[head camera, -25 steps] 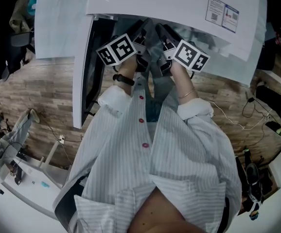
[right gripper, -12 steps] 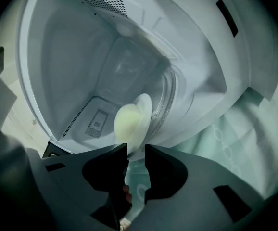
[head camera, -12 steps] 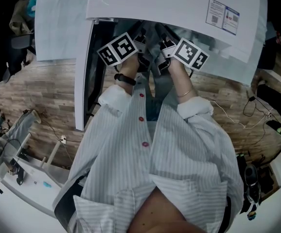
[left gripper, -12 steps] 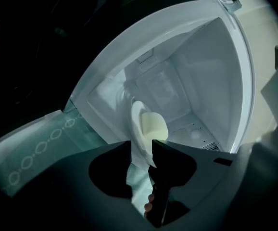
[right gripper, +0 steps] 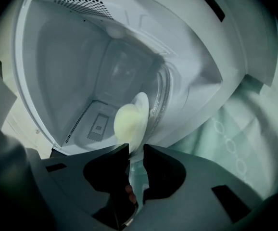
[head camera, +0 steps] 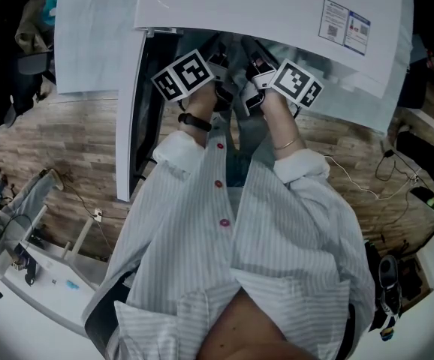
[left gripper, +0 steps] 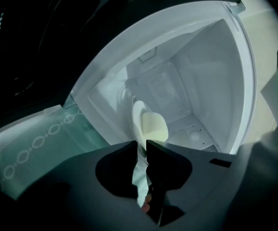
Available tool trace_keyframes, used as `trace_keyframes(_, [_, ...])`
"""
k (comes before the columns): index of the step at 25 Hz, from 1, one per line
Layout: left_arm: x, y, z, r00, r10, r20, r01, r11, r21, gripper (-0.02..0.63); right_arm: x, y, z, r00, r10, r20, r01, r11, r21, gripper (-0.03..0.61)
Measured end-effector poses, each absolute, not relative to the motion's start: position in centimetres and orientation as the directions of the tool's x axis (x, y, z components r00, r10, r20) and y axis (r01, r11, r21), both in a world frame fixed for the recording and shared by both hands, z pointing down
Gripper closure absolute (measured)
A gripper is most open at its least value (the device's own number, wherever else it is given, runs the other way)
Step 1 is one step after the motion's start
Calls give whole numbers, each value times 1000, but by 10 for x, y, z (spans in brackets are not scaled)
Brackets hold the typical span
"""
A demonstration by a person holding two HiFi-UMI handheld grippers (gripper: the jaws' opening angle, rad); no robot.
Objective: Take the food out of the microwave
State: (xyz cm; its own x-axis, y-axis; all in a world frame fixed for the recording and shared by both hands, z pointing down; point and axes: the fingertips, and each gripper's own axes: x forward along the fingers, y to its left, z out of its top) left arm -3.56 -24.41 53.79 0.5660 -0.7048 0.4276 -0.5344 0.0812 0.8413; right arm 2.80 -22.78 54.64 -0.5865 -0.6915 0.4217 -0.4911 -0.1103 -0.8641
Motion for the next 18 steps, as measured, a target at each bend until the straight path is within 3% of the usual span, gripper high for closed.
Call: trace_keyframes(18, [-33, -232, 536, 558, -724, 405, -483, 113, 868, 561, 30, -219, 542, -616, -695, 371, -408, -122, -905, 506])
